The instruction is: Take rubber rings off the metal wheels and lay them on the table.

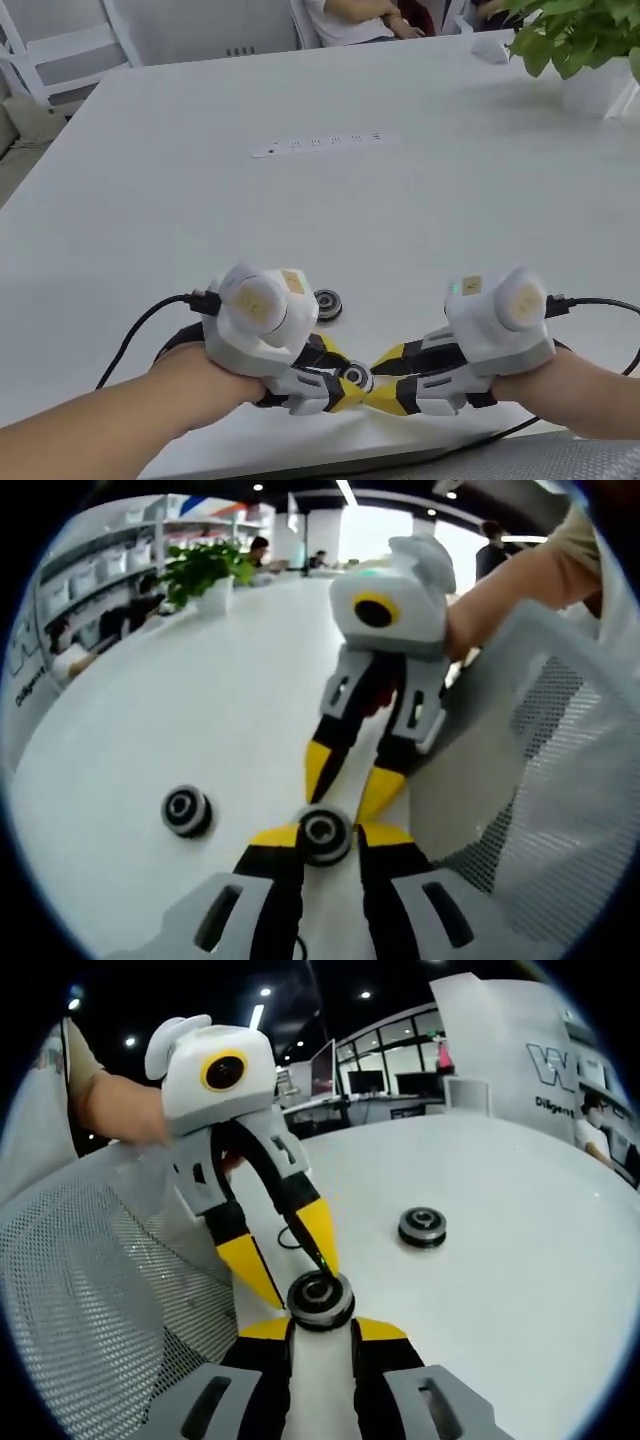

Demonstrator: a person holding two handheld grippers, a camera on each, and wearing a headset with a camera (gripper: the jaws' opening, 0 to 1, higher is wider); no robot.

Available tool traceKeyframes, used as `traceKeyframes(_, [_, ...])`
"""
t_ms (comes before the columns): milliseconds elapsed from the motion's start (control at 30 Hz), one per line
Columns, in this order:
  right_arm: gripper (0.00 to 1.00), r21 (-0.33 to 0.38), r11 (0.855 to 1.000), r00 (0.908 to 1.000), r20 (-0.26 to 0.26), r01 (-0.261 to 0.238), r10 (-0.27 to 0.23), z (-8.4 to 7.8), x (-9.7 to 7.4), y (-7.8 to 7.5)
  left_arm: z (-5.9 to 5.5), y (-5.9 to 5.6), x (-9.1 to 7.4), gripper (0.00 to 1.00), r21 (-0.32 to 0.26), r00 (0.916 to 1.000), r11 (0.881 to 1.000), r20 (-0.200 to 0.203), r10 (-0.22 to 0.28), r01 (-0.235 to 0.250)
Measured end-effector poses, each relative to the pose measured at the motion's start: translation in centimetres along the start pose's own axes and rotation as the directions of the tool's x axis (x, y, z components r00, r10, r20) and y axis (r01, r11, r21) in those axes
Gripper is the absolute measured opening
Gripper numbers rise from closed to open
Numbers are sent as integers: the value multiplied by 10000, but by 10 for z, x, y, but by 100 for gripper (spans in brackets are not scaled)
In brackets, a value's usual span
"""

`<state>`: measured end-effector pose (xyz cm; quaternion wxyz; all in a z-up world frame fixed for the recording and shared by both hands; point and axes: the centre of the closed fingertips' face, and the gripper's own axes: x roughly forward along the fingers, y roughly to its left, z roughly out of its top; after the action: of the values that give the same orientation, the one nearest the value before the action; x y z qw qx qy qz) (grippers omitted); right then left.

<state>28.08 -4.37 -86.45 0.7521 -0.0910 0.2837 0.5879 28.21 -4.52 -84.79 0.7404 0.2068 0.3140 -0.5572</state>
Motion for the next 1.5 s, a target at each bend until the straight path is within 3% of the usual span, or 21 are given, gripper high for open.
traceKeyframes(400, [20, -3, 10000, 10000, 43, 14, -14, 1, 2, 0, -3, 7, 2, 14, 183, 9985, 9984, -58, 540, -539])
traceKeyframes(500, [20, -18, 10000, 9999, 115, 41, -41, 1, 2, 0, -3, 6, 2, 14, 441, 9984, 9974, -27, 566, -564])
traceKeyframes(700, [18, -218, 9994, 9995, 130, 276, -273, -1, 2, -2, -3, 7, 2, 14, 352, 9975, 9969, 131, 700, -704])
traceKeyframes(1300, [11, 134, 9988, 9988, 157, 465, -467, -5, 0, -6, -3, 7, 1, 13, 236, 9967, 9967, 219, 778, -783])
traceKeyframes(1500, [4, 421, 9977, 9983, 215, 524, -533, -6, -1, -9, -3, 7, 1, 13, 225, 9967, 9966, 201, 785, -789])
